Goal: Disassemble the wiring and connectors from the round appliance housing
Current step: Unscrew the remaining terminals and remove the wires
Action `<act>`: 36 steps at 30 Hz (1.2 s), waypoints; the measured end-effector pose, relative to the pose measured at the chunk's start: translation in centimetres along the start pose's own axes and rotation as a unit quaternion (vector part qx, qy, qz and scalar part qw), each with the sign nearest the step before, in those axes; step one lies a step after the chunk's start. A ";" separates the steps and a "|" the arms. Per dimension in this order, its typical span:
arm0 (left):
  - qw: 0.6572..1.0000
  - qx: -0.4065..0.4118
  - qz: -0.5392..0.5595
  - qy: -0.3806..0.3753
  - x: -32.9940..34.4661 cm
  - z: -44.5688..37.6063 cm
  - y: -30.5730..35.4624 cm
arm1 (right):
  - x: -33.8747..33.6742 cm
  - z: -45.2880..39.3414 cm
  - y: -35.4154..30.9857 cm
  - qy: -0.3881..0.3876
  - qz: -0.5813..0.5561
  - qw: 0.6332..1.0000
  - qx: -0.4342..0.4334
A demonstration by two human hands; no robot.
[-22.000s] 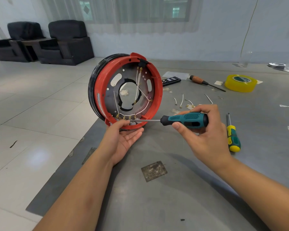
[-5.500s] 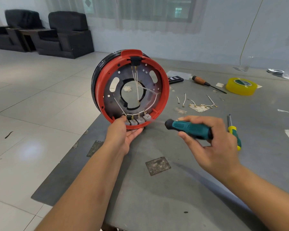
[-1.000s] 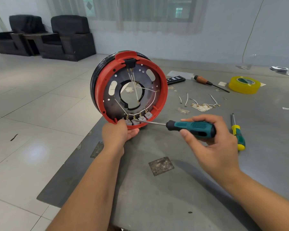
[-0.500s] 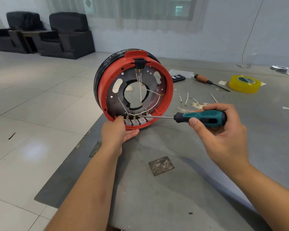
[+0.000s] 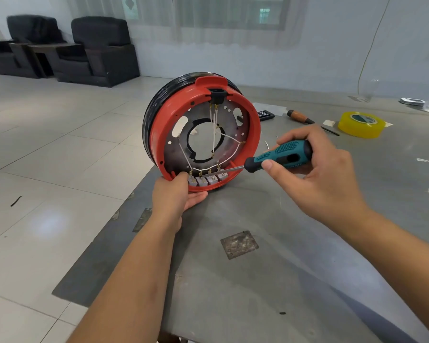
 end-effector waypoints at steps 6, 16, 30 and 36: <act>1.000 0.000 0.002 0.005 0.0 -0.4 -0.2 | 0.7 -1.2 -2.6 -0.044 0.059 0.996 -0.055; 0.999 -0.008 0.018 0.027 -0.3 -0.8 -0.4 | 1.3 2.4 -4.0 -0.028 0.139 0.982 -0.124; 0.998 -0.018 0.030 0.052 -0.5 -1.1 -0.6 | 2.3 5.2 -3.4 -0.036 0.118 0.976 -0.177; 0.998 -0.015 0.030 0.049 -0.6 -0.9 -0.4 | 1.9 5.1 -2.6 -0.015 0.099 0.987 -0.127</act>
Point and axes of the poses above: each hand's wrist, its own z-axis away from the middle knuckle, its own x-axis out of the palm, y = z × x, the point moved 9 cm from there along -z, towards the middle knuckle, and after that the axes turned 3 degrees about z, right-handed, at the moved point
